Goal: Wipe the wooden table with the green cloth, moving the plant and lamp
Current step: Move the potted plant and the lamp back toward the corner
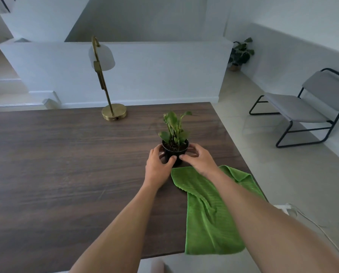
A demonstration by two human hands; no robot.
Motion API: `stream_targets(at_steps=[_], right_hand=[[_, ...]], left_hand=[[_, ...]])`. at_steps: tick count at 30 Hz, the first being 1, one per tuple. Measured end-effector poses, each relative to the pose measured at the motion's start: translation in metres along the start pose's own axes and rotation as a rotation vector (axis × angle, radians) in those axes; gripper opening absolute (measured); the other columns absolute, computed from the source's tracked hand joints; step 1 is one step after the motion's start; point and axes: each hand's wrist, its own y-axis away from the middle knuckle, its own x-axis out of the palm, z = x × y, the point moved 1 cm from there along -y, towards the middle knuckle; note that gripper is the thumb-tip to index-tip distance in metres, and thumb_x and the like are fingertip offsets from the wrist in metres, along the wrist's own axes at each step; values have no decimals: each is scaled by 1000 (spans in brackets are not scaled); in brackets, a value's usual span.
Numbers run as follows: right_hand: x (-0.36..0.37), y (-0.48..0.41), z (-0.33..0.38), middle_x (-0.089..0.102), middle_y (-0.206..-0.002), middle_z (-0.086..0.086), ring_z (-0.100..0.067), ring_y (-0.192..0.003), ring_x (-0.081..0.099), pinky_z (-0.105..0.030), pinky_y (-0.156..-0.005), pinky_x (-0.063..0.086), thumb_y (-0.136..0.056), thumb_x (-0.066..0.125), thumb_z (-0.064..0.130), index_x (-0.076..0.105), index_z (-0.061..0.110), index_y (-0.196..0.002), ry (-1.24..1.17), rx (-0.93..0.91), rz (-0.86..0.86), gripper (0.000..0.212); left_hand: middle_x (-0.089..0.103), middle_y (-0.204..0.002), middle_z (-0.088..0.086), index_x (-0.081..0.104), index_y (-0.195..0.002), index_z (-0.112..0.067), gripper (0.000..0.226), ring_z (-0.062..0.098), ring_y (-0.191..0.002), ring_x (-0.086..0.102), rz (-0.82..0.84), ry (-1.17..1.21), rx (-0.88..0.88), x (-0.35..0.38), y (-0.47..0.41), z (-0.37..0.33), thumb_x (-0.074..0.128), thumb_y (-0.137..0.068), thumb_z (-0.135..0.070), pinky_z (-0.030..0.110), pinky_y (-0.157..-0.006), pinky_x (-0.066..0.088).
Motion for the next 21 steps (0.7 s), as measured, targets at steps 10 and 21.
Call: stream_targets(at_steps=[10,21], right_hand=[[12,34,9,64,-102,9,-8,-93,58,-27,-79,43,-84,71,30,58,20,-111,126,15,-174,32],[84,89,29,51,-58,3,-18,-59,49,-37,-56,34,-85,58,26,45,18,-61,239,-127,-72,28]], left_hand=[[54,-132,-2,40,-141,-19,63,15,-109,58,20,-112,-77,-8,11,1,70,-86,-28,41,-100,48],[63,-80,-7,61,-85,-21,6,17,-81,60,-196,-299,-82,-87,35,-10,61,-91,-23,28,-74,43]])
